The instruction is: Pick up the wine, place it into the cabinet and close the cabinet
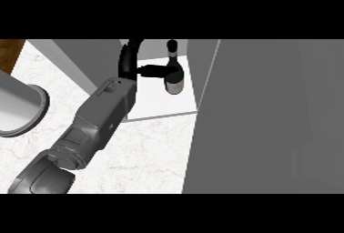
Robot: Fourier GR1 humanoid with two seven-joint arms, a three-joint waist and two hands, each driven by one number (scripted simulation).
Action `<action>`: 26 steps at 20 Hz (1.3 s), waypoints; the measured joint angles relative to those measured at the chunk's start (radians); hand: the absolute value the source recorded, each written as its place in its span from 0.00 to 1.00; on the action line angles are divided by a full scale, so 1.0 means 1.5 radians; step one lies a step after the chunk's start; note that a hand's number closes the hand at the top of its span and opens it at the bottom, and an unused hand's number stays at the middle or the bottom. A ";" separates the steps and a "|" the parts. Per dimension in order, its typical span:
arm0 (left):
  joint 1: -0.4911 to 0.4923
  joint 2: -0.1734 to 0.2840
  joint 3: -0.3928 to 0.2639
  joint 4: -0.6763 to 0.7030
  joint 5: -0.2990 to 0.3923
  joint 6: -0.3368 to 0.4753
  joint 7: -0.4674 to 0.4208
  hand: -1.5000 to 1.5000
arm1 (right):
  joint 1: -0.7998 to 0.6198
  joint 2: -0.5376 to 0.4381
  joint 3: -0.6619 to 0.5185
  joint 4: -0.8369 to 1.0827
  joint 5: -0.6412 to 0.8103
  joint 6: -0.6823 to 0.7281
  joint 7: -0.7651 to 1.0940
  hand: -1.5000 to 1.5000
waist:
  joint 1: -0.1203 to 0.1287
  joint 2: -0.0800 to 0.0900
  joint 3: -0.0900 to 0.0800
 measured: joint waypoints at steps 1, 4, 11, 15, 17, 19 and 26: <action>-0.003 0.001 0.007 -0.006 0.006 -0.012 -0.004 1.00 | 0.002 -0.002 -0.001 -0.001 0.000 0.001 -0.002 0.00 | 0.001 -0.001 0.000; -0.003 -0.001 0.021 -0.017 0.018 -0.052 -0.023 1.00 | 0.007 -0.008 -0.003 -0.001 -0.001 0.005 -0.005 0.00 | 0.004 -0.002 0.000; -0.018 -0.019 0.042 -0.037 0.036 -0.145 -0.035 0.00 | 0.025 -0.013 -0.012 -0.004 -0.002 0.002 -0.008 0.00 | 0.022 -0.009 0.001; -0.027 -0.036 0.046 -0.040 0.040 -0.161 -0.030 0.00 | 0.040 -0.017 -0.009 -0.006 -0.002 -0.001 -0.011 0.00 | 0.031 -0.014 0.001; -0.027 -0.039 0.046 -0.046 0.043 -0.168 -0.026 0.00 | 0.046 -0.023 -0.019 -0.009 -0.003 -0.002 -0.010 0.00 | 0.037 -0.017 0.001; -0.031 -0.038 0.046 -0.051 0.044 -0.175 -0.019 0.00 | 0.052 -0.026 -0.017 -0.011 -0.002 -0.005 -0.010 0.00 | 0.041 -0.019 0.001; -0.006 -0.047 0.037 -0.090 0.053 -0.192 -0.002 0.00 | 0.065 -0.036 -0.046 -0.013 -0.004 -0.006 -0.007 0.00 | 0.061 -0.026 0.001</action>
